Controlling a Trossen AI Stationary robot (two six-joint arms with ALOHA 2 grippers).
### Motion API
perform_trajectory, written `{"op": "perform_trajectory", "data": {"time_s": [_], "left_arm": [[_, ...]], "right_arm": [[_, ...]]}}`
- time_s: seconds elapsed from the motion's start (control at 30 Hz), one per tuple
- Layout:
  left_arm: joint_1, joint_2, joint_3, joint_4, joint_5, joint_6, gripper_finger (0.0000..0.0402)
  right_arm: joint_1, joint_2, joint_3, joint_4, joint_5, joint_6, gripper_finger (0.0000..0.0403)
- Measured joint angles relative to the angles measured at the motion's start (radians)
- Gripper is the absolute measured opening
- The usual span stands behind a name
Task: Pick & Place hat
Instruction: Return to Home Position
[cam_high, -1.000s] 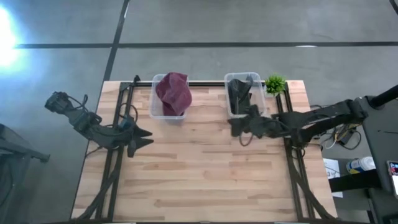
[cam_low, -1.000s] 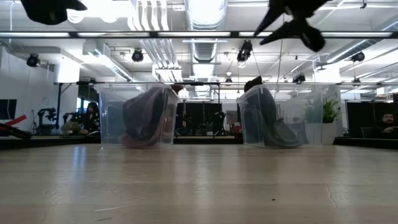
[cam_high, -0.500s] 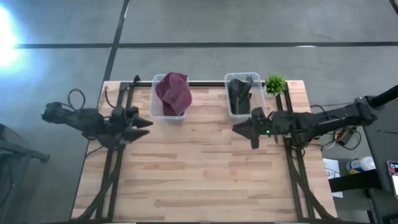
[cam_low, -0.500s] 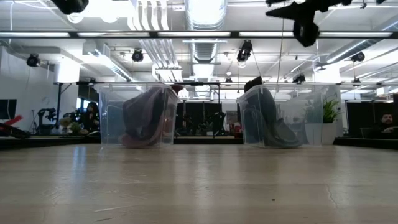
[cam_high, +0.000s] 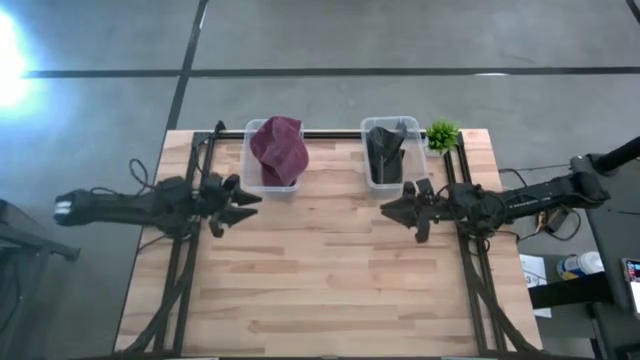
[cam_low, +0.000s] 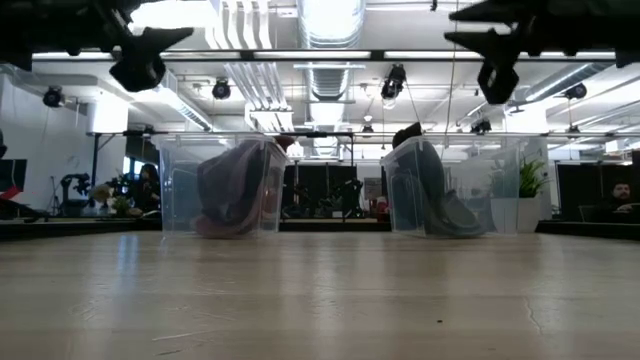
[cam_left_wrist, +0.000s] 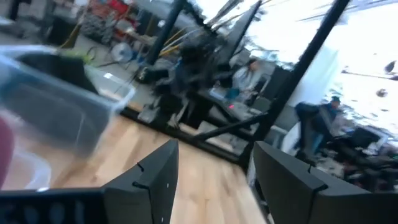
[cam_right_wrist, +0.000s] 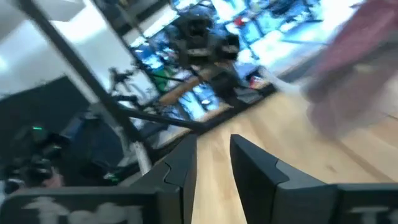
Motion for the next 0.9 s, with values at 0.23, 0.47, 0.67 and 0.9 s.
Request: {"op": "perform_trajectory", "data": {"time_s": [0.23,0.47,0.67,0.9], "left_arm": [[0.201,-0.126,-0.018,-0.206,0.166,-0.017,0.0202],[0.235,-0.207,-0.038,-0.404,0.166,0.000,0.0202],[0.235,-0.254,-0.130,-0.405,0.158,-0.064,0.0202],[0.236,-0.274,-0.195,-0.401,0.124,-0.219,0.0202]], "right_arm": [[-0.056,-0.108,-0.121,-0.012,0.007,0.068,0.0085],[-0.056,-0.151,-0.217,0.003,0.005,0.025,0.0087],[-0.055,-0.151,-0.250,0.030,0.000,-0.050,0.0090],[-0.056,-0.166,-0.325,0.188,-0.010,-0.065,0.0081]]}}
